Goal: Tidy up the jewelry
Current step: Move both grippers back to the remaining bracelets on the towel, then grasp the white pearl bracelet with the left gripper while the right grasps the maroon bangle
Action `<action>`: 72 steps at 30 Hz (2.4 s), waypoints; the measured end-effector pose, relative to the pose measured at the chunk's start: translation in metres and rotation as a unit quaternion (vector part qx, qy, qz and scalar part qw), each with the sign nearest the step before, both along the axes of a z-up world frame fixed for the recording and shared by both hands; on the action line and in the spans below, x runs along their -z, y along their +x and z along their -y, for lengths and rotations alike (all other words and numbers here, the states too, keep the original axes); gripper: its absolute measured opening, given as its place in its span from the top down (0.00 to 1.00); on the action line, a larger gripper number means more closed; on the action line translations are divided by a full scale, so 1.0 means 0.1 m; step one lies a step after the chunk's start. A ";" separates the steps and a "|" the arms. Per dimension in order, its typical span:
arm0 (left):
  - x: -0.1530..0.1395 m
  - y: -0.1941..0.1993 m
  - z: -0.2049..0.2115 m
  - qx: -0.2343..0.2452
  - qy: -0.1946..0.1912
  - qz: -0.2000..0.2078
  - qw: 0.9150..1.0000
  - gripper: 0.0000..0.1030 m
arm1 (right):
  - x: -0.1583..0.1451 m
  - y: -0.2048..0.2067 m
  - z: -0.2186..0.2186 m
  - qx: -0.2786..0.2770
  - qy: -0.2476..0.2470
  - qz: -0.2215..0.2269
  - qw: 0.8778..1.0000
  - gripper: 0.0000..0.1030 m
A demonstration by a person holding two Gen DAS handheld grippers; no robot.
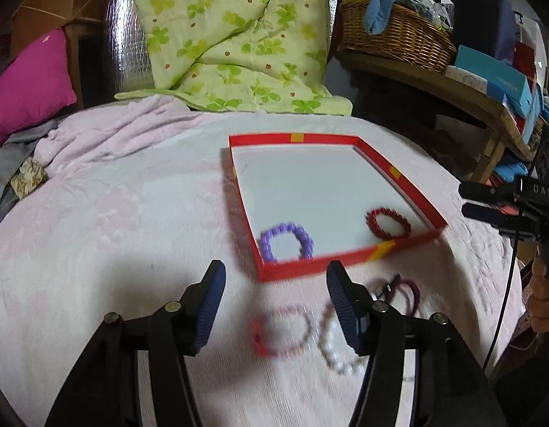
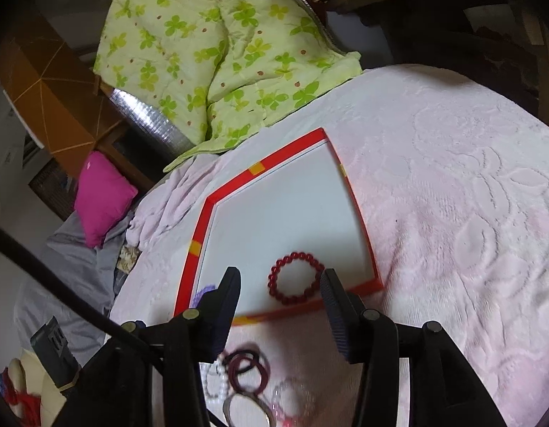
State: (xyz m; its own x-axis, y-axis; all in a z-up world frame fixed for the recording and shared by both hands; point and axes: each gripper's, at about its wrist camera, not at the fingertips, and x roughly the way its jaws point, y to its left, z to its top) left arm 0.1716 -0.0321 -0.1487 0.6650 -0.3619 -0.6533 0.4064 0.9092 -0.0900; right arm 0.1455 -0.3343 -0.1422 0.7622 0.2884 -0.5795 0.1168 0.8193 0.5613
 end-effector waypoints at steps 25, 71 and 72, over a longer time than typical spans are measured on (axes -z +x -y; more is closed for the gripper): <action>0.36 -0.36 0.27 0.076 0.049 -0.070 0.993 0.40 | 0.55 0.02 -0.80 -0.150 -0.094 -0.110 0.978 0.91; 0.13 -0.23 0.11 0.086 -0.084 -0.074 0.990 0.91 | 0.41 0.02 -0.29 -0.076 -0.056 -0.050 0.994 0.92; 0.10 -0.24 0.10 0.090 -0.090 -0.069 0.989 0.91 | 0.41 0.02 -0.29 -0.074 -0.056 -0.048 0.995 0.92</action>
